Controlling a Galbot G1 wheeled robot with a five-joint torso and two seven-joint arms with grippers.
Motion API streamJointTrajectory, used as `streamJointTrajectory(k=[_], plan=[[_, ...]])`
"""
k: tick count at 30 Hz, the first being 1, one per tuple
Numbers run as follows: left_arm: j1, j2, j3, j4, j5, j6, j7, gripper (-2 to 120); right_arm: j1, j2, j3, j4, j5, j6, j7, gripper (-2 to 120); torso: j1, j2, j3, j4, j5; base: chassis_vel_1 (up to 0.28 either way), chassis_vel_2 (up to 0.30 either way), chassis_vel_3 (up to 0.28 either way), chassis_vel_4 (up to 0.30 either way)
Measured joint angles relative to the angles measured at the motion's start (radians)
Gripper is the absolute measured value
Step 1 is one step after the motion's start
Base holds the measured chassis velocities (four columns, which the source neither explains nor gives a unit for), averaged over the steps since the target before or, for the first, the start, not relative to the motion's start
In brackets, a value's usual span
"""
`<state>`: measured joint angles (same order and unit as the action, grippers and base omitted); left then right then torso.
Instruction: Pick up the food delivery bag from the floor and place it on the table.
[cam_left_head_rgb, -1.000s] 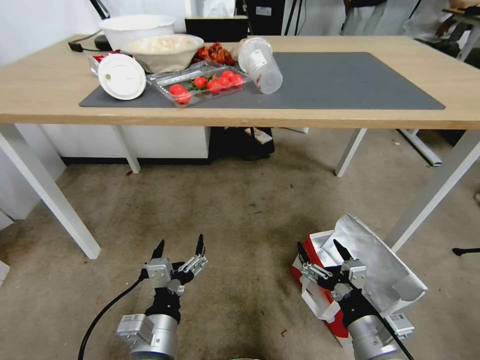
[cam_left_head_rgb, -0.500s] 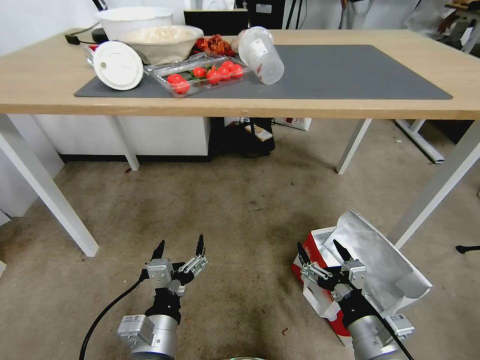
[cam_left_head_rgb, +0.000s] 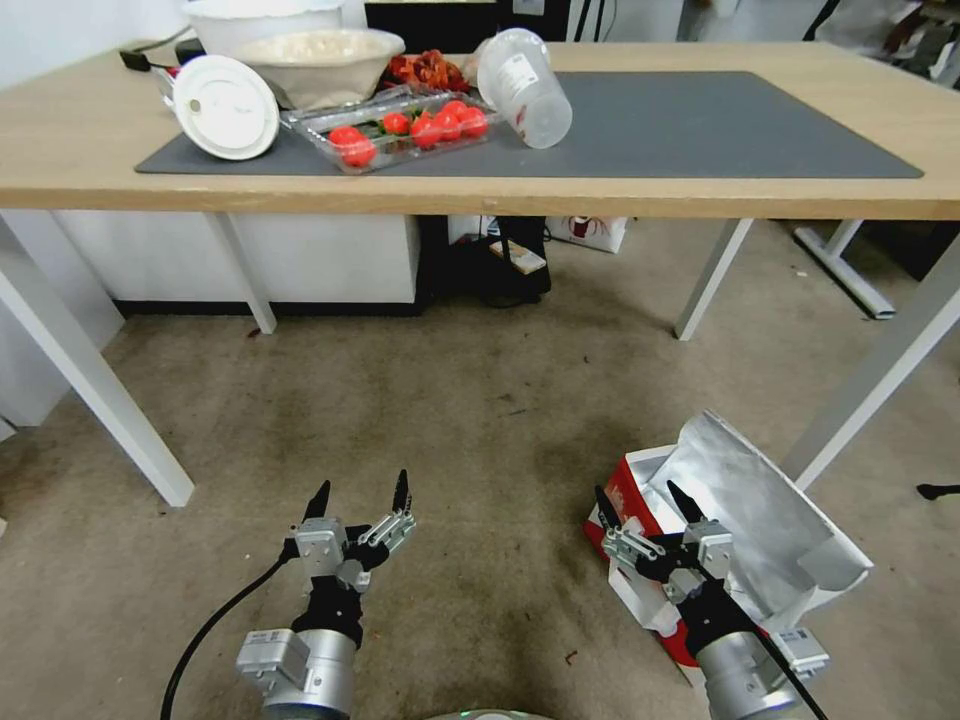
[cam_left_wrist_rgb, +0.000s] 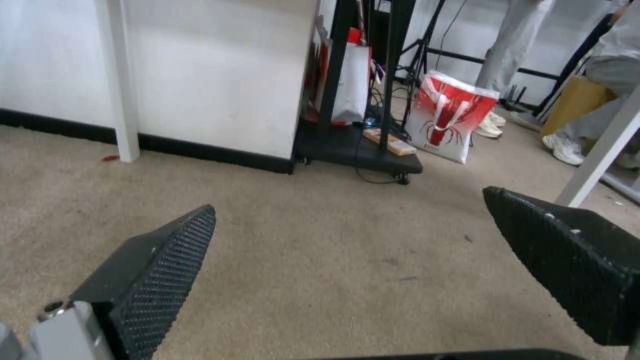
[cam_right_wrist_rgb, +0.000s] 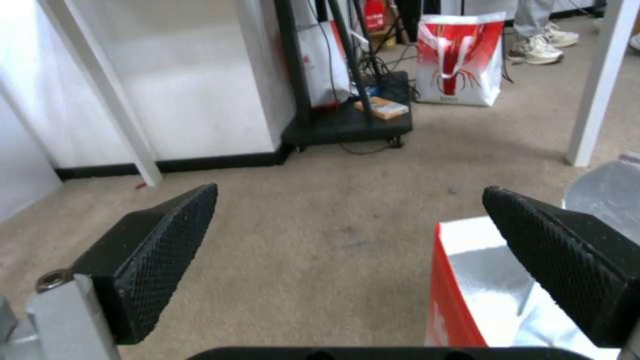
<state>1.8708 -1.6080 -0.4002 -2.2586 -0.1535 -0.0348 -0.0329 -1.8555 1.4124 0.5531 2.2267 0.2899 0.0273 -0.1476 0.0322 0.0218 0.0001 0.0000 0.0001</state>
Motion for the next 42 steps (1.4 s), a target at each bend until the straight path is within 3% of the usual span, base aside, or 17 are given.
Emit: streamJointTrajectory(k=[7, 9, 12, 14, 16, 22, 24, 26, 31, 42], plan=[[-0.007, 0.0, -0.001, 0.015, 0.0, -0.023, -0.003, 100, -0.004, -0.046, 0.016, 0.041, 0.009, -0.011, -0.003, 100, 0.0, 0.003, 0.0, -0.0001, 0.0002, 0.0, 0.0, 0.0, 0.0], [-0.009, 0.0, -0.003, 0.016, -0.001, -0.031, -0.005, 100, 0.007, -0.128, 0.074, 0.082, 0.053, -0.053, -0.007, 100, 0.0, 0.005, 0.0, 0.0001, 0.0001, 0.0, 0.0, 0.0, 0.0], [-0.01, 0.001, -0.004, 0.016, -0.001, -0.033, -0.006, 100, 0.015, -0.181, 0.126, 0.086, 0.082, -0.081, -0.021, 100, 0.0, 0.005, 0.0, 0.0001, 0.0001, 0.0, 0.0, 0.0, 0.0], [-0.011, 0.006, -0.005, 0.016, -0.003, -0.04, -0.007, 100, 0.024, -0.282, 0.254, 0.022, 0.137, -0.111, -0.069, 100, 0.001, 0.006, 0.0, 0.0, 0.0001, 0.0, 0.0, 0.0, 0.0], [-0.012, 0.006, -0.005, 0.017, -0.004, -0.044, -0.007, 100, 0.025, -0.305, 0.283, -0.004, 0.148, -0.109, -0.081, 100, 0.001, 0.006, 0.0, 0.0, 0.0006, 0.0, 0.0, 0.0, 0.0], [-0.011, 0.013, 0.003, 0.029, -0.005, -0.064, -0.007, 100, 0.034, -0.491, 0.449, -0.185, 0.25, -0.12, -0.149, 100, 0.001, 0.008, 0.0, 0.0, 0.0001, 0.0, 0.0, 0.0, 0.0], [-0.011, 0.013, 0.003, 0.031, -0.005, -0.065, -0.008, 100, 0.037, -0.504, 0.457, -0.199, 0.257, -0.124, -0.156, 100, 0.001, 0.008, 0.0, 0.0, 0.0001, 0.0, 0.0, 0.0, 0.0], [-0.016, 0.013, 0.005, 0.037, -0.007, -0.066, -0.01, 100, 0.063, -0.571, 0.476, -0.286, 0.278, -0.132, -0.196, 100, 0.001, 0.009, 0.0, 0.0, 0.0002, 0.0, 0.0, 0.0, 0.0], [-0.019, 0.015, 0.007, 0.051, -0.007, -0.07, -0.012, 100, 0.108, -0.637, 0.457, -0.436, 0.278, -0.108, -0.245, 100, 0.001, 0.009, 0.0, 0.0, 0.0003, 0.0, 0.0, 0.0, 0.0], [-0.028, 0.007, 0.008, 0.063, -0.005, -0.071, -0.018, 100, 0.196, -0.674, 0.355, -0.565, 0.237, -0.095, -0.281, 100, 0.001, 0.01, 0.0, 0.0001, 0.0001, 0.0, 0.0, 0.0, 0.0]])
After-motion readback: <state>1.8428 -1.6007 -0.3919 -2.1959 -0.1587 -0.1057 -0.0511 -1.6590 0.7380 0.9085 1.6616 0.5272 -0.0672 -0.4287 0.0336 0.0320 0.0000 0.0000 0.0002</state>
